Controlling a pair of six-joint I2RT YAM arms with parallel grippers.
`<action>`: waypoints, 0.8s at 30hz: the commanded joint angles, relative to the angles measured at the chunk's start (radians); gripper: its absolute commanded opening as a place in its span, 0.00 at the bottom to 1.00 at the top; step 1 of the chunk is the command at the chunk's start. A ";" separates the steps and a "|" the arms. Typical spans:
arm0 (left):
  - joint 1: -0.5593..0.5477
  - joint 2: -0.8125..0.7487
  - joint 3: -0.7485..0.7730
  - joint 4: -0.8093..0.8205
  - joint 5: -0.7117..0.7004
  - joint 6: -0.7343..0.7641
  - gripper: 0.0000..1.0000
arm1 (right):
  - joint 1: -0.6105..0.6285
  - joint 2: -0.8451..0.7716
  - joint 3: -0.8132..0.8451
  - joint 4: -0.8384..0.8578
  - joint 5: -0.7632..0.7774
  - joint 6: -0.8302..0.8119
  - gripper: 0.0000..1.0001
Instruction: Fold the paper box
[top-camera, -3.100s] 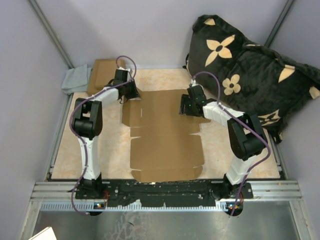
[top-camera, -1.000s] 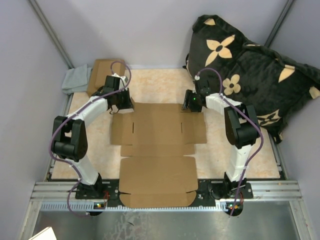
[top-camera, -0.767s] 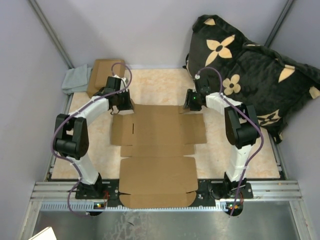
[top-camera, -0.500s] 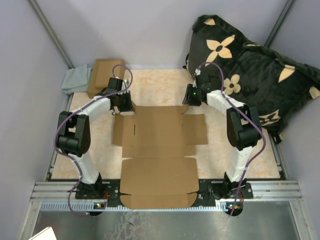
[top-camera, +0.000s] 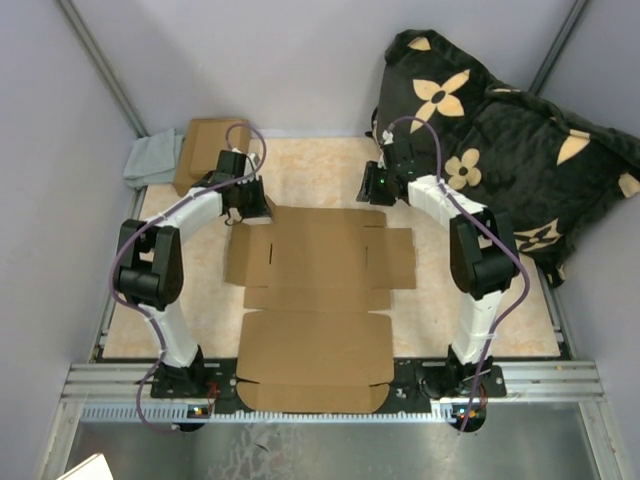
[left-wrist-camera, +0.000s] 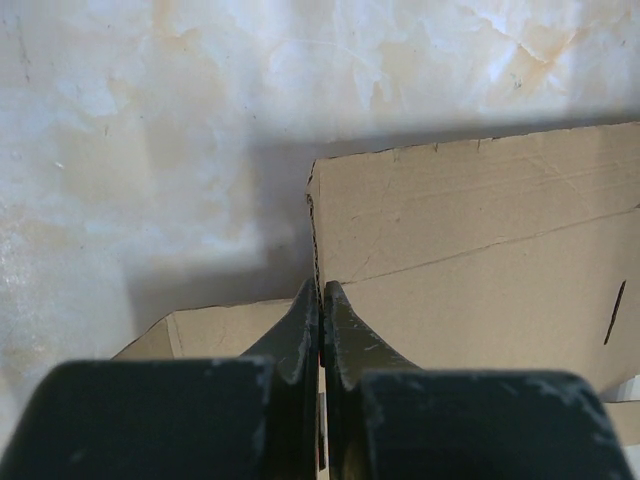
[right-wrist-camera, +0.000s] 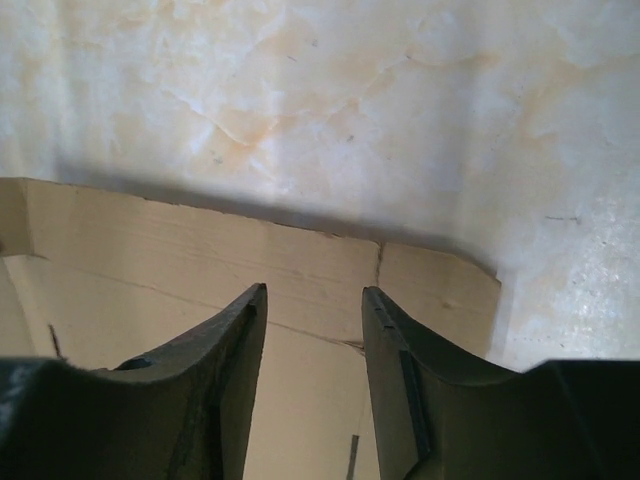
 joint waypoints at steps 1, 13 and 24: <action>-0.007 0.033 0.044 0.000 -0.008 -0.018 0.00 | 0.011 0.011 0.058 -0.073 0.152 0.020 0.50; -0.007 -0.060 -0.064 0.102 0.000 -0.043 0.00 | -0.011 0.029 -0.029 -0.103 0.234 0.036 0.69; -0.007 -0.221 -0.176 0.217 0.012 -0.042 0.00 | -0.024 0.002 -0.092 -0.014 0.135 0.027 0.74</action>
